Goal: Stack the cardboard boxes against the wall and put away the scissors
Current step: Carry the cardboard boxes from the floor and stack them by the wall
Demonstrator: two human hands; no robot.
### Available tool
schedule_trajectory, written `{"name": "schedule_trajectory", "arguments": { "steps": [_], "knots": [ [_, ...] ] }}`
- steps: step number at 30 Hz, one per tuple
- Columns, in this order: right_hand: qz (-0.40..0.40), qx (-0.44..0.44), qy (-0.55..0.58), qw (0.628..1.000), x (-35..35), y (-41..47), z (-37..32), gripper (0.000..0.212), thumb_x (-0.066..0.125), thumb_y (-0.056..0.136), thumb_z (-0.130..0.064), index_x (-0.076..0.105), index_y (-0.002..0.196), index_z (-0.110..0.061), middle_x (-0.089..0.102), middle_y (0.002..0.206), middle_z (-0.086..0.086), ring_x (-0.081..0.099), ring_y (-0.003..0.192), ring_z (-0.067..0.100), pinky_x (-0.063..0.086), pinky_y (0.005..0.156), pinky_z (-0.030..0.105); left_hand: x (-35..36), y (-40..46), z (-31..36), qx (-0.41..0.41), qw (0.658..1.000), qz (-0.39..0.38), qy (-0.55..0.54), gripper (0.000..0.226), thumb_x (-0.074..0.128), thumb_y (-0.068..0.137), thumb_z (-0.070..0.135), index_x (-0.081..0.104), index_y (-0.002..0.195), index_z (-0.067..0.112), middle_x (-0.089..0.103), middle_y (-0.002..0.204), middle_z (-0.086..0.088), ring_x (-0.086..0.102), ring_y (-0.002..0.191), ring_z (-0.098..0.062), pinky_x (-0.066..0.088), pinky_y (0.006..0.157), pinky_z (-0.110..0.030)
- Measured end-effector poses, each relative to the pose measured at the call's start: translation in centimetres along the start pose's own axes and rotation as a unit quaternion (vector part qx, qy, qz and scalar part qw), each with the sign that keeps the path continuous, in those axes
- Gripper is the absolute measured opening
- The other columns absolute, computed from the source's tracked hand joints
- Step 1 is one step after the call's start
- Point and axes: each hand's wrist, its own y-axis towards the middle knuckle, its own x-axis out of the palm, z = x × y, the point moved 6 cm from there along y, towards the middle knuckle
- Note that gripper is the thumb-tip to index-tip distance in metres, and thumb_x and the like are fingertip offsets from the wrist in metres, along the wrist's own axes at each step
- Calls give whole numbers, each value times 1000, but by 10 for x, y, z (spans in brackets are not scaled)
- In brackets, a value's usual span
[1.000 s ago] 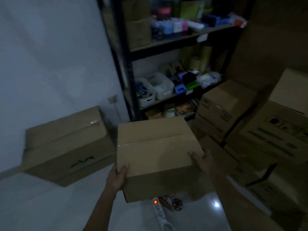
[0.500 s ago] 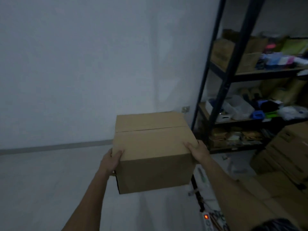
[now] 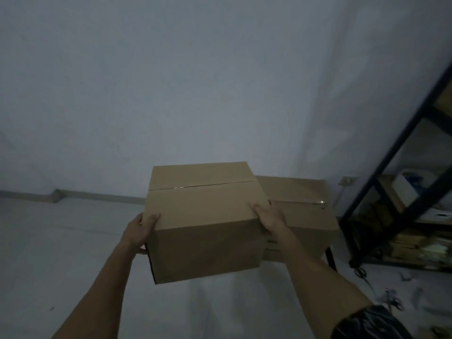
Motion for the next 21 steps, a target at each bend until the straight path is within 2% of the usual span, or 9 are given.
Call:
{"name": "schedule_trajectory", "arguments": {
  "steps": [6,10,15,18,19,21],
  "knots": [
    [-19,9,-21,1000,106,44,-43,74,64,80,-67,52,136,-20,63,129,4,58,117,32,49,97,41,-67,95,-11,-25,1000,16,8,53,55,92,49,46,137,22,50,134,-13,51,104,-35,54,71,-51],
    [-7,22,-33,999,159,71,-60,67,64,85,-60,51,137,-18,61,131,8,57,118,33,46,94,39,-85,166,-21,-29,999,-10,10,53,55,93,48,46,137,21,50,130,-11,51,102,-33,53,69,-46],
    [30,62,-10,998,231,116,-48,82,69,77,-64,47,142,-20,61,131,7,59,116,32,49,94,39,-93,274,-37,-26,997,-58,33,48,54,94,47,48,135,22,53,126,-12,56,98,-35,56,71,-48],
    [52,93,19,994,268,148,-16,98,69,62,-79,53,135,-16,66,123,7,64,111,29,53,94,43,-84,328,-55,-20,995,-83,51,50,54,93,48,48,136,23,56,127,-13,59,99,-36,58,70,-47],
    [60,106,31,992,278,155,-9,93,74,65,-73,55,133,-12,67,121,9,65,110,29,53,95,44,-78,343,-63,-21,994,-91,54,51,54,93,48,47,137,24,56,127,-12,59,99,-35,58,69,-46],
    [75,136,30,987,296,164,3,71,77,80,-47,53,134,-7,65,124,13,63,113,30,50,96,38,-61,375,-85,-37,992,-112,50,52,53,93,48,44,140,26,55,127,-10,59,100,-35,58,67,-44]
  ]
}}
